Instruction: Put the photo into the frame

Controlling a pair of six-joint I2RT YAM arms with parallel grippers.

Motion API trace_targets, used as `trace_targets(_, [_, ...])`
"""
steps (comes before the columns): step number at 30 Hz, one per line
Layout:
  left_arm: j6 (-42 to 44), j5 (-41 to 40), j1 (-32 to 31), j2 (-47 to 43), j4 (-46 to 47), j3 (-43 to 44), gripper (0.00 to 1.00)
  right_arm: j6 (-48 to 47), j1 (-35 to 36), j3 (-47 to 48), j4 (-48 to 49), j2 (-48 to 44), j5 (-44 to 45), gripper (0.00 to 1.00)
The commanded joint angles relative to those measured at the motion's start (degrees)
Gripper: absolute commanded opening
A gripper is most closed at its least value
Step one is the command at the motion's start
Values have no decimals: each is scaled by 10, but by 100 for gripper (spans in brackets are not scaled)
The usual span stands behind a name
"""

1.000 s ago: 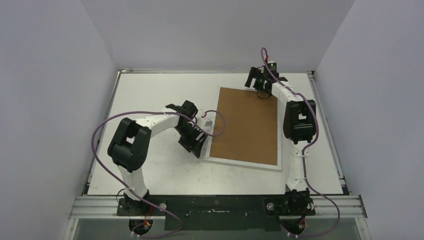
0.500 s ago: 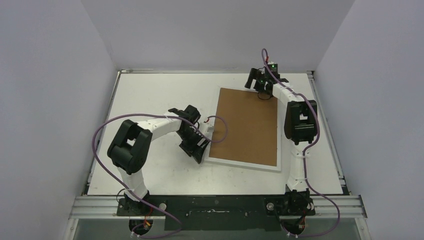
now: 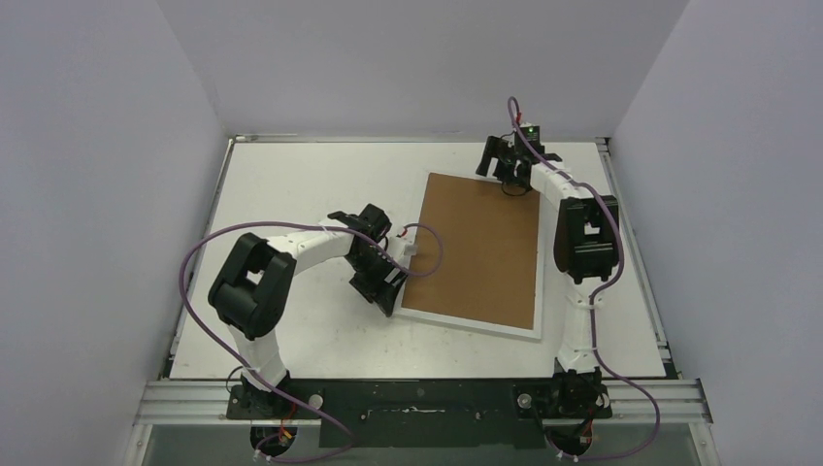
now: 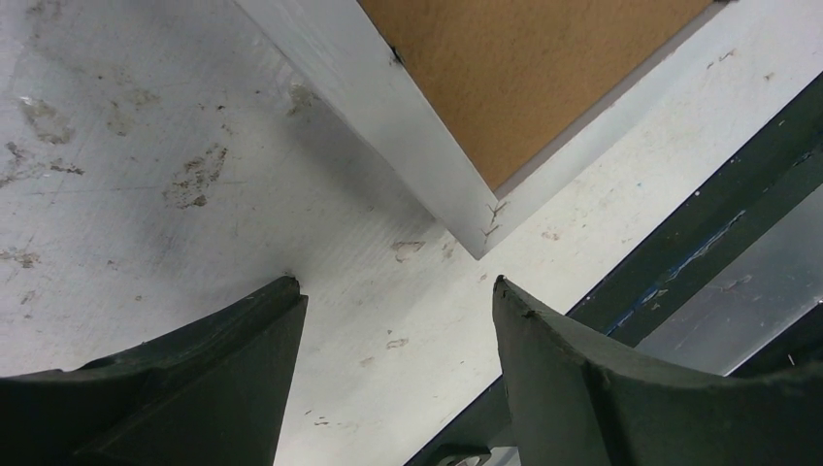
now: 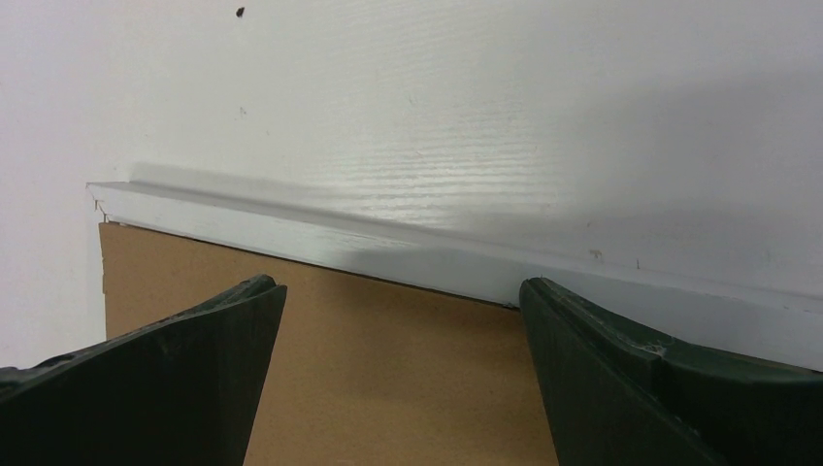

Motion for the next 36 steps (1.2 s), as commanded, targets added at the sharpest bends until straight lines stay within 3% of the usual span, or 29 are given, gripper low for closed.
trace_targets(1, [-10,-23,1,-21,35,0,69,-2,0,-27,-57,-62,12,98])
trace_targets(9, [-19,-39,24,-16,36,20,69,7,-33,-10,-69,-97,30,92])
trace_targets(17, [62,-28,15,-93,15,-26,69,11,-64,21,-73,-75,69,90])
trace_targets(25, [69,-104,-42,-83,51,-55,69,8,-81,15,-55,-48,91,90])
trace_targets(36, [34,-268,-79,-73,145,-82,68,11,-106,38,-40,20,14,90])
